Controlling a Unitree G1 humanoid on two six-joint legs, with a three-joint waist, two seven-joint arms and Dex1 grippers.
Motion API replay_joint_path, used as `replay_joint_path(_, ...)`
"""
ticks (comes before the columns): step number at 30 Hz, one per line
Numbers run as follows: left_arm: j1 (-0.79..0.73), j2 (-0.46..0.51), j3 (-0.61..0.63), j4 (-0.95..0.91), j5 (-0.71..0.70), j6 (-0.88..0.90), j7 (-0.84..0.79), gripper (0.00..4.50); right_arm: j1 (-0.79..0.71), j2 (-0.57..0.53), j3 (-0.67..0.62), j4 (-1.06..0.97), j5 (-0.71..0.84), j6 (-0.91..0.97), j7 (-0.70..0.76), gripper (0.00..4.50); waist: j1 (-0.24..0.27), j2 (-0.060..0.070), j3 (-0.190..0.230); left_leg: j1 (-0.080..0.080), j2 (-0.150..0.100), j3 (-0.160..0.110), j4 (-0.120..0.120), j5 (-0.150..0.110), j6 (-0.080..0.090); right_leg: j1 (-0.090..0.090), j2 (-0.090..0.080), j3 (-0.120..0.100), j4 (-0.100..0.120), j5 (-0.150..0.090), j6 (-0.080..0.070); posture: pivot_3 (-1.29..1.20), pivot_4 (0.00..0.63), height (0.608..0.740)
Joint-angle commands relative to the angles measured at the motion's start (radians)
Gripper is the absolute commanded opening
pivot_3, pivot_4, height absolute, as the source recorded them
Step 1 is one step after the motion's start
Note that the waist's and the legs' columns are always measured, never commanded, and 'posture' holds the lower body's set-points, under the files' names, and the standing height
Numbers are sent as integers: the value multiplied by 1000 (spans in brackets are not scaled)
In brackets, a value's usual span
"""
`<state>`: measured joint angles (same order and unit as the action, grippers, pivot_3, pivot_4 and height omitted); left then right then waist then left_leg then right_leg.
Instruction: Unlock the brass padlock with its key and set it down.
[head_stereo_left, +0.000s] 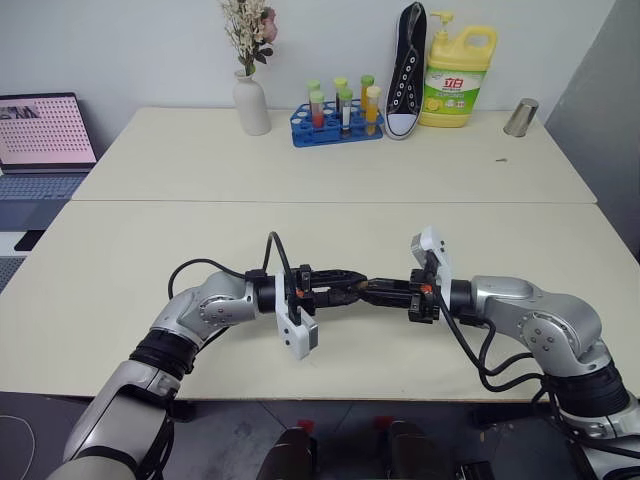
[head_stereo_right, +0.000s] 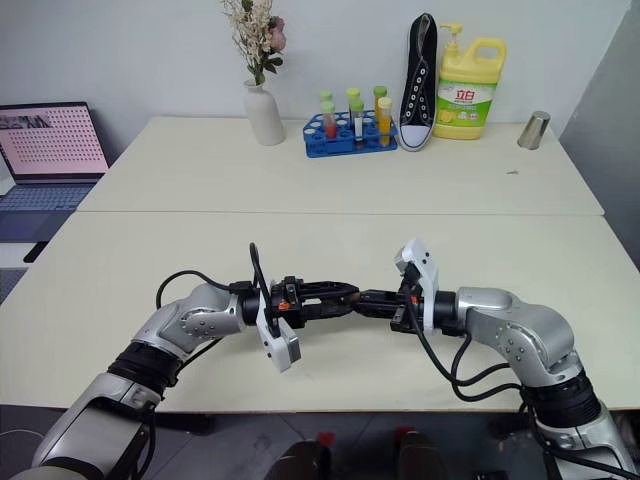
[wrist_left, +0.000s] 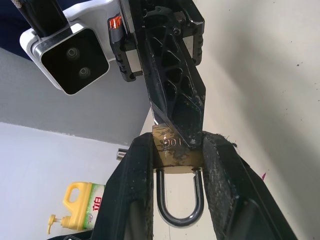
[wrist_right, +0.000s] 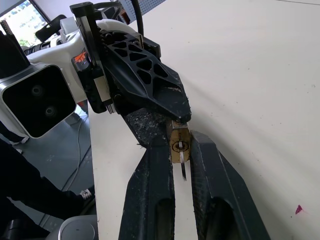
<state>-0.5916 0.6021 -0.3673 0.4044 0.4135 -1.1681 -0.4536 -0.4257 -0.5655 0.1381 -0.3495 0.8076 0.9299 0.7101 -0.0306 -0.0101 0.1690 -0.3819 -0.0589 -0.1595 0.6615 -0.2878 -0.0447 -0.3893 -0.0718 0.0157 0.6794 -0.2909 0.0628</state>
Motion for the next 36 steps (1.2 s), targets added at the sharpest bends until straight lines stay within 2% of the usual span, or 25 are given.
replay_joint_path(1,1,2,2,-31,-8,-11,7,967,-25,23,-36,-27,32,9,4,82,0,0,0,0,0,0,0,0,0,0,0,0,0,0,0,0,150,740)
replay_joint_path(7,4,13,-6,-19,-15,-12,-3,967,-20,28,-45,-36,27,19,9,82,0,0,0,0,0,0,0,0,0,0,0,0,0,0,0,0,150,740)
replay_joint_path(9,8,25,-15,-15,-53,-23,-15,1723,-19,28,-47,-37,25,20,10,82,-1,0,0,0,0,0,0,0,0,0,0,0,0,0,0,0,150,740)
replay_joint_path(17,54,89,0,-52,-132,15,-61,4261,-6,8,-47,-40,-7,2,24,82,-3,0,0,0,0,0,0,0,0,0,0,0,0,0,0,0,150,740)
replay_joint_path(21,125,139,9,-135,-264,75,-90,4295,6,-17,-44,-31,-40,-27,37,82,-2,0,0,0,1,0,0,0,0,0,0,0,0,0,0,0,150,740)
replay_joint_path(27,230,142,58,-259,-510,364,-163,2350,13,-49,-41,-27,-88,-71,70,82,-1,0,0,0,1,0,0,0,0,0,0,0,0,0,0,0,150,740)
replay_joint_path(29,240,119,70,-307,-637,559,-205,1683,14,-60,-39,-36,-99,-86,86,82,-2,0,0,0,1,0,0,0,0,0,0,0,0,0,0,0,150,740)
replay_joint_path(34,204,43,80,-382,-820,946,-303,49,9,-63,-32,-55,-112,-110,113,82,-2,0,0,0,1,0,0,0,0,0,0,0,0,0,0,0,150,740)
replay_joint_path(36,185,5,87,-402,-872,1070,-324,0,7,-60,-25,-61,-118,-116,120,82,-2,0,0,0,1,0,0,0,0,0,0,0,0,0,0,0,150,740)
